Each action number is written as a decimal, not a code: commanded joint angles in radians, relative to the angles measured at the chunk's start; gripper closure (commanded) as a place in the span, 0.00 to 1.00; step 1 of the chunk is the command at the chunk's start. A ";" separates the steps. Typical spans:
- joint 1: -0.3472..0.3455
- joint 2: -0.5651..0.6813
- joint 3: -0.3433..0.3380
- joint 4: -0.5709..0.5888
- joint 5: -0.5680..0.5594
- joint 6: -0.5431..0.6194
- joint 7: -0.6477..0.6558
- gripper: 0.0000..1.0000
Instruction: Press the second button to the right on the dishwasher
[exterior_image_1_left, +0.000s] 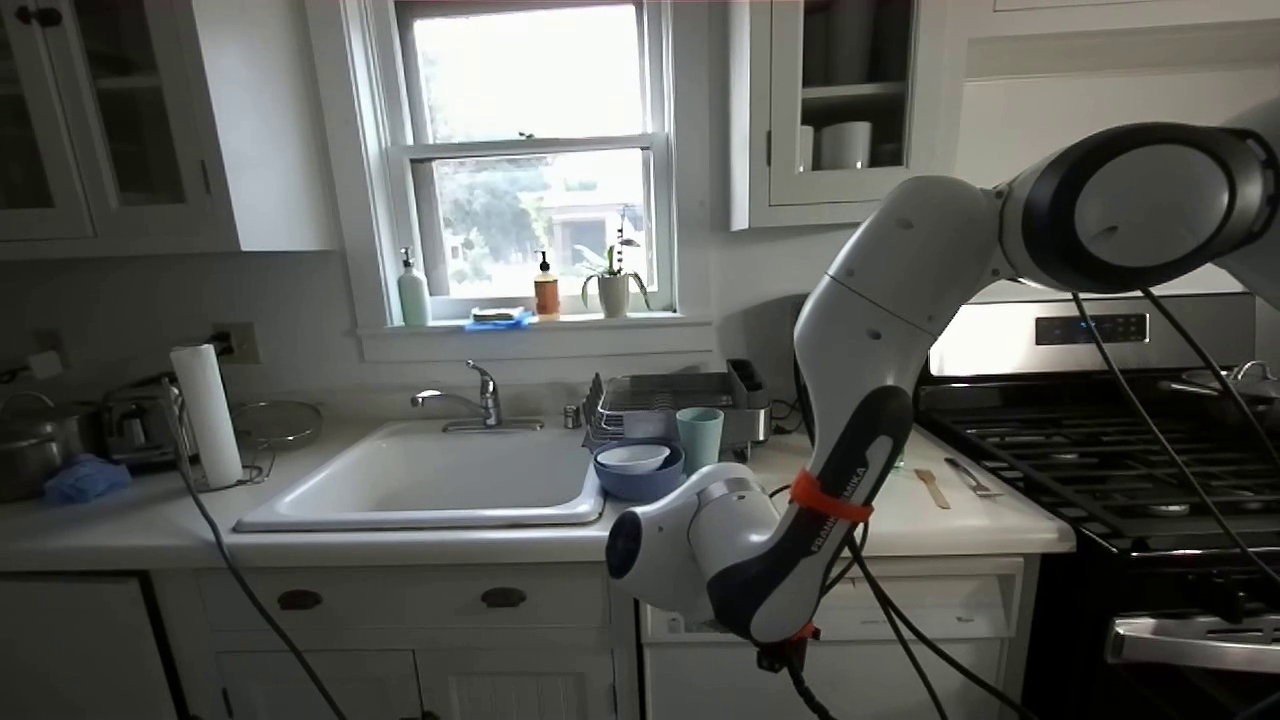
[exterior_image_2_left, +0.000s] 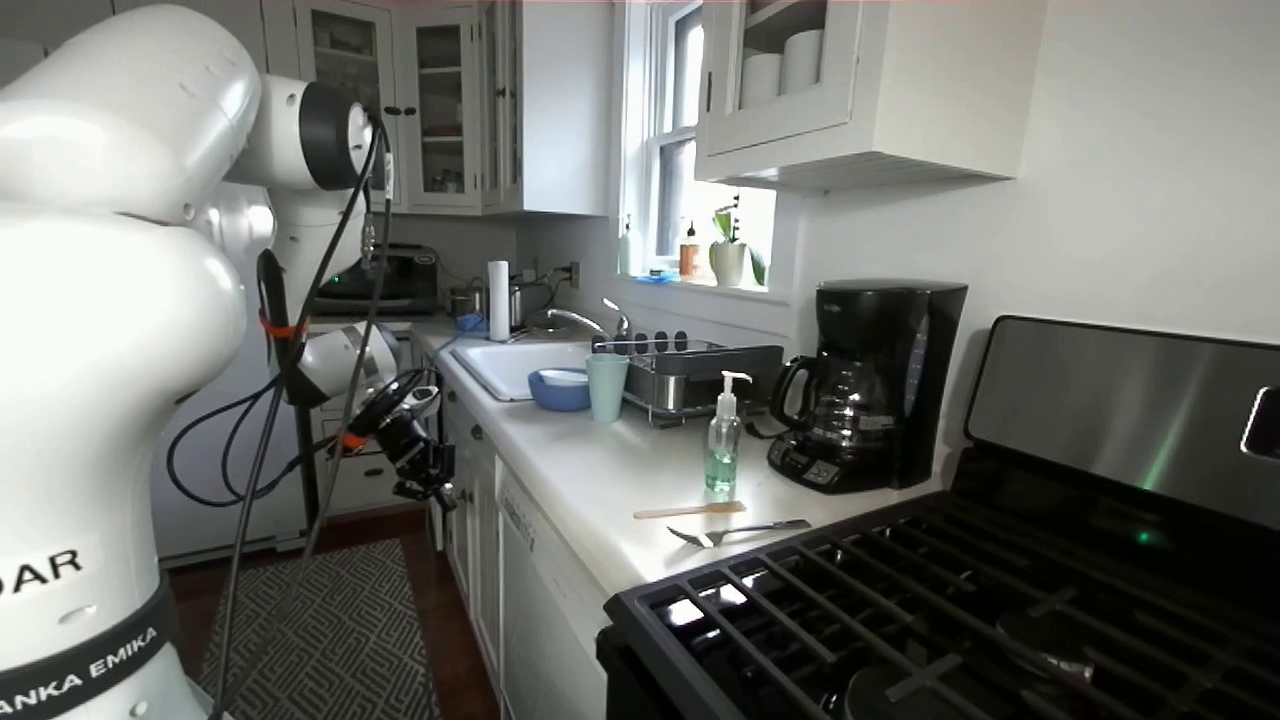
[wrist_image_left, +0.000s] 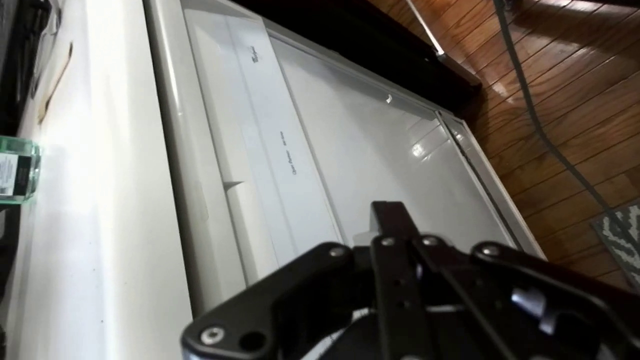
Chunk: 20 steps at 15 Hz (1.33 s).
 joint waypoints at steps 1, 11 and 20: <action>-0.014 0.061 -0.014 0.054 -0.083 0.020 -0.010 1.00; -0.061 0.100 0.000 0.079 -0.072 0.033 -0.025 0.99; -0.033 0.246 -0.031 0.192 -0.177 0.021 -0.026 1.00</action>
